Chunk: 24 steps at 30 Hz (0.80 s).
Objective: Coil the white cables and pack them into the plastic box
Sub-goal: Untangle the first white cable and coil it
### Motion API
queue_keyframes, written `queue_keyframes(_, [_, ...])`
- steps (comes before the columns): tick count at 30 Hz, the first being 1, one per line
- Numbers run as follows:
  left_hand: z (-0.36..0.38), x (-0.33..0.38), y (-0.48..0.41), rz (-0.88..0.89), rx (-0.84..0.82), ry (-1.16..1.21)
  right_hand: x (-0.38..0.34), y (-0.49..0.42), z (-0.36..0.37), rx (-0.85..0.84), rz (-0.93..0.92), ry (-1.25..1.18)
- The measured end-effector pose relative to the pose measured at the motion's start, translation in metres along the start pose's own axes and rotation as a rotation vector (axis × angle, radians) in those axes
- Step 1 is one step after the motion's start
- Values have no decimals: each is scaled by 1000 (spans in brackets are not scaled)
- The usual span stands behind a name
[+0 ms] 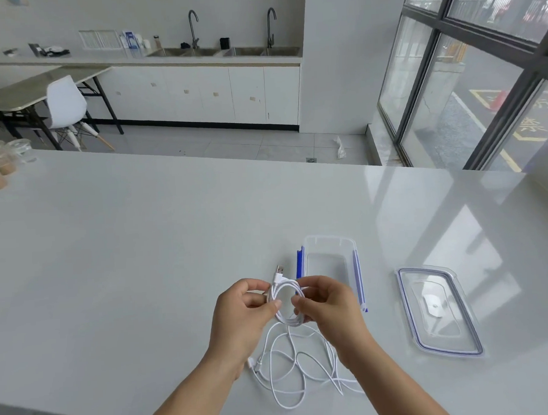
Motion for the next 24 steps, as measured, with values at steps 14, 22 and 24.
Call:
queue_keyframes(14, [-67,-65,-70,-209,186,-7,34,-71,92,-72,114,364])
queue_keyframes(22, [-100,-99,-145,-298,290,22,54,-136,149,-87,202,478])
queue_keyframes(24, [-103,-101,-160,-291,285,-13,58,-147,157,-75,227,488])
Point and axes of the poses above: each hand's wrist, its own y-axis away from the middle knuckle, its own z-axis out of the palm, x = y × z, the point moved 7 cm from there along -y, towards the middle knuckle, and after that the axes turned 4 degrees about y, right-handed, at the moved point
